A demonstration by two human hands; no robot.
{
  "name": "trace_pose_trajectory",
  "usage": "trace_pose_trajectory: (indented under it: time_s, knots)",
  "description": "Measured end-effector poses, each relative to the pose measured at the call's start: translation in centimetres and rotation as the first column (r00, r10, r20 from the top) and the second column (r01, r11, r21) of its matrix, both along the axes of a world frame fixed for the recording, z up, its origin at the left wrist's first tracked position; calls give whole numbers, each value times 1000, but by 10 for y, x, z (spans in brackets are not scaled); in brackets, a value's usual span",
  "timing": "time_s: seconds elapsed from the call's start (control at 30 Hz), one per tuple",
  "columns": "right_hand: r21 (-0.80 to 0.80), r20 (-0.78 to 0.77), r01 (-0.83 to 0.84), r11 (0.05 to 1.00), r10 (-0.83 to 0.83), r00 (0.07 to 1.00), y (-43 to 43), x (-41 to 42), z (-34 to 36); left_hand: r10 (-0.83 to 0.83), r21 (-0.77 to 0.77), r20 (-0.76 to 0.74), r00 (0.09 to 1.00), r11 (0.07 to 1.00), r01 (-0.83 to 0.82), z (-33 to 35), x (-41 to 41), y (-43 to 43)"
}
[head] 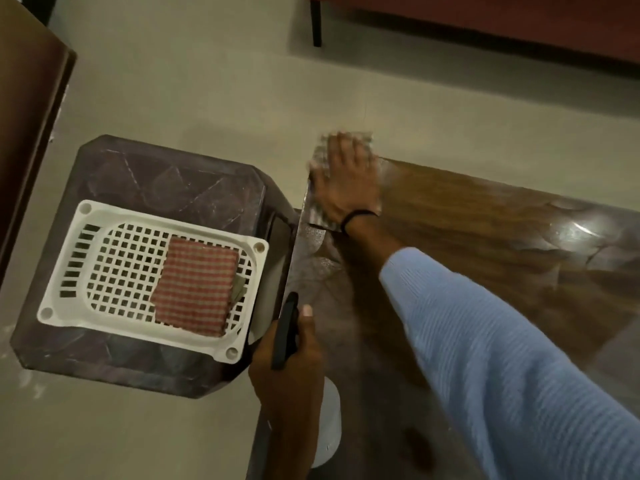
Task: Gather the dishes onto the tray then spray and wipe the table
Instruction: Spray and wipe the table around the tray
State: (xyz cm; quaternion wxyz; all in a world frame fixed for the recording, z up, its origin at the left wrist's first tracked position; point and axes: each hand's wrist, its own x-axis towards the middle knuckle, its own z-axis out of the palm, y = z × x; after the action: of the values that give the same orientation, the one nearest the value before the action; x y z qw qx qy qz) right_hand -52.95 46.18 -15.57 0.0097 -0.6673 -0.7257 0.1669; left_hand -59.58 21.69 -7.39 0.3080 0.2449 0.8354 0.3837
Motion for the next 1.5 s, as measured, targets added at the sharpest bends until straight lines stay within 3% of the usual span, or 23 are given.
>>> trace_pose_trajectory:
  time_s: [0.1,0.23,0.3,0.37,0.43,0.53,0.67,0.77,0.83,0.9,1.0,1.1,1.2,1.37,1.5]
  knots:
    - [21,19,-234,972,234,972,-39,-23,-2,13,-13,-9,1000,1000,-13,0,-4,-7]
    - [-18,33,-530,848,530,847,-157,21,2,-38,-8,-64,997,999,37,7,-12,-17]
    - [-8,26,-426,904,427,904,-180,62,2,-60,14,-91,994,998,61,10,-17,-20]
    - [-13,30,-174,985,175,984,-163,84,1,-65,40,-108,992,997,70,12,-22,-25]
    - [-4,40,36,999,-36,999,-130,82,3,-60,46,-108,992,997,65,15,-23,-30]
    - [12,47,114,993,-114,992,-88,45,-1,-35,35,-113,993,999,39,15,-26,-38]
    - [12,45,-207,978,206,977,-128,-7,-2,7,0,-56,998,1000,-7,17,-31,-50]
    - [-22,22,-524,851,524,851,-216,-1,6,-88,-15,-138,986,996,86,25,-34,-58]
    - [-45,21,-607,794,608,794,-264,30,2,-114,-37,-164,980,993,109,26,-37,-68]
    - [-19,39,-527,850,528,849,-273,66,-2,-64,-70,-130,989,996,56,27,-37,-79]
    - [-20,30,-263,965,264,964,-236,84,1,-33,-94,-88,996,995,25,25,-34,-92]
    - [1,12,-119,993,119,993,-195,63,1,-40,-64,-89,995,997,35,24,-25,-103]
    - [-10,6,-87,996,87,996,-182,50,-1,-19,-102,-31,999,995,16,20,-13,-113]
    - [1,-25,-117,993,117,993,-182,57,-5,25,-450,6,1000,893,-20,14,0,-133]
    - [18,-34,-120,993,120,992,-183,56,-8,65,-457,-36,997,886,-74,25,13,-153]
